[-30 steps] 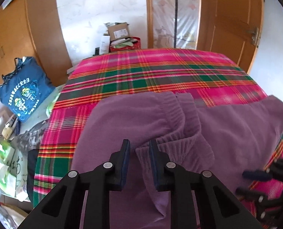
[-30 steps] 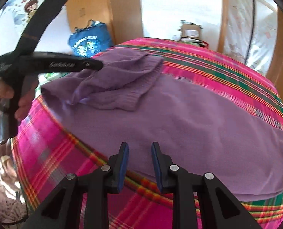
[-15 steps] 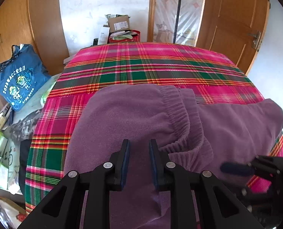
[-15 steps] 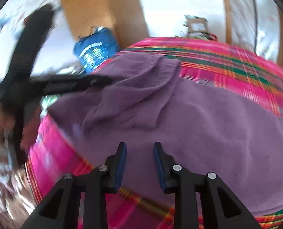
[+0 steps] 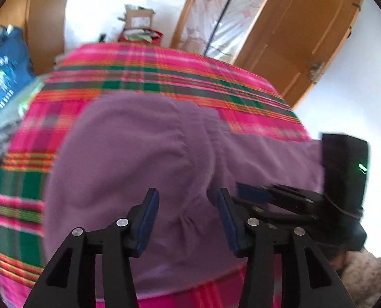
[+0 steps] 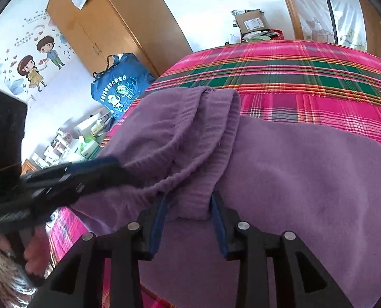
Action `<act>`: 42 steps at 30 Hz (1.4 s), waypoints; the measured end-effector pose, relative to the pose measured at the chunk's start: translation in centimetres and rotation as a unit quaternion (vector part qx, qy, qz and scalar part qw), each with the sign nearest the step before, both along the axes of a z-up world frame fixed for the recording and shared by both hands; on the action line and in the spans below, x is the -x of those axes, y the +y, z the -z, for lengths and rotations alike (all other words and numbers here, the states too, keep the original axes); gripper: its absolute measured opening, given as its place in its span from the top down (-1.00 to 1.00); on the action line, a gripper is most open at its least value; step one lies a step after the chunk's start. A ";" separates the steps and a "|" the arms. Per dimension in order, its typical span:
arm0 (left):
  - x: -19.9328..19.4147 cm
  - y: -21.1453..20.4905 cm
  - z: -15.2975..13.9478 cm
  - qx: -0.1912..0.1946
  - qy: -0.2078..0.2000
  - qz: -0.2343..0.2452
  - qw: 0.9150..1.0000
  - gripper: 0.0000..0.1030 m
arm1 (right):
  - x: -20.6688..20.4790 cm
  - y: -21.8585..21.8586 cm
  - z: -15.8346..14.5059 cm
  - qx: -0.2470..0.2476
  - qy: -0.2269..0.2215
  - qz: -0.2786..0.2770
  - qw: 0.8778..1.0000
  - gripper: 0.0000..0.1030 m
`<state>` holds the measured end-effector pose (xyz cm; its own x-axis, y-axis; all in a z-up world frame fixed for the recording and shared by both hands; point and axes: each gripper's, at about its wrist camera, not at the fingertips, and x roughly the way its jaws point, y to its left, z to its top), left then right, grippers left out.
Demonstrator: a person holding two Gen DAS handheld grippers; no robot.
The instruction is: Fold clothes
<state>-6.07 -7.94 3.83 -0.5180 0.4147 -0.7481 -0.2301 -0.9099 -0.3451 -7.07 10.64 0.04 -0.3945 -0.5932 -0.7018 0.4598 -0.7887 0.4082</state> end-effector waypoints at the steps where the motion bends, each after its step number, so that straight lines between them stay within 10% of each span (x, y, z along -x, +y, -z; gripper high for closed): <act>1: -0.3 0.2 0.1 0.003 0.003 0.004 1.000 0.04 | 0.0 -0.2 0.2 -0.002 -0.005 0.001 1.000 0.30; 14: -1.5 3.2 0.1 0.109 0.060 0.041 0.991 -0.03 | 0.1 -1.2 -1.9 0.003 0.038 -0.017 0.999 0.51; 23: 1.3 -2.6 -1.1 -0.011 0.032 -0.064 0.997 0.17 | 0.8 -2.2 -5.3 -0.008 0.097 -0.043 0.994 0.53; 32: 2.3 -2.8 -0.2 -0.019 0.012 -0.061 0.998 0.79 | 1.2 -2.3 -5.1 -0.016 0.092 -0.046 0.995 0.53; 42: 1.9 -8.6 -2.8 -0.035 0.067 -0.152 0.985 0.83 | 3.2 -2.3 -7.1 -0.083 0.144 0.006 0.986 0.65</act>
<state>-7.98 -16.57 6.62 -0.7190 0.2735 -0.6389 0.0014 -0.9187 -0.3949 -10.31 8.39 7.10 -0.5975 -0.4742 -0.6466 0.5285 -0.8393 0.1271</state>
